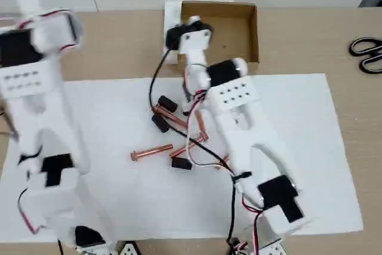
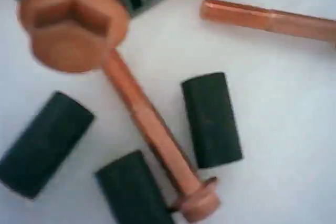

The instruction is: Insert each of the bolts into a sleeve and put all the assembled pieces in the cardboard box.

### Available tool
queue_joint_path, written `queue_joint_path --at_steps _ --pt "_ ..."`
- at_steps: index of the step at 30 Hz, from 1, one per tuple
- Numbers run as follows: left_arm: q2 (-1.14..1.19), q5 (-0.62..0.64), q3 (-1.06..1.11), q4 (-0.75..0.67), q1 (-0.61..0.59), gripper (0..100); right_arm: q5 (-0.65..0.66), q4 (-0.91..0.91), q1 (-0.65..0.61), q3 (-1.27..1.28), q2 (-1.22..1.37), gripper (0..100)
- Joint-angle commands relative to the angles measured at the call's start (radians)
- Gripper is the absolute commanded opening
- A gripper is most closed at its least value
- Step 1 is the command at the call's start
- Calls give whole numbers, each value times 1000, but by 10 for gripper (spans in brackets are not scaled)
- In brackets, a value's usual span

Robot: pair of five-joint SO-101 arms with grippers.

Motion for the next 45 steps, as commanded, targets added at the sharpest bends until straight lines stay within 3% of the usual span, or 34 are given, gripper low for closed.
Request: queue_joint_path --at_steps 1,8,16,27,33,41,45 --pt "-183 -52 108 20 -74 141 -32 -59 -107 -5 31 4" --pt "-391 -118 418 17 -104 141 -115 -156 -275 -5 139 4" --pt "-466 -132 584 17 -103 141 -192 -257 -415 -6 159 4" --pt "-468 -130 636 17 -101 141 -305 -352 -470 0 189 4" --pt "-519 -130 631 17 -104 141 -307 -369 -472 -12 291 9" --pt "-572 -130 634 15 -101 141 -301 -341 -472 -52 303 93" --pt "-572 -130 636 15 -101 141 -239 -341 -473 -52 303 94"
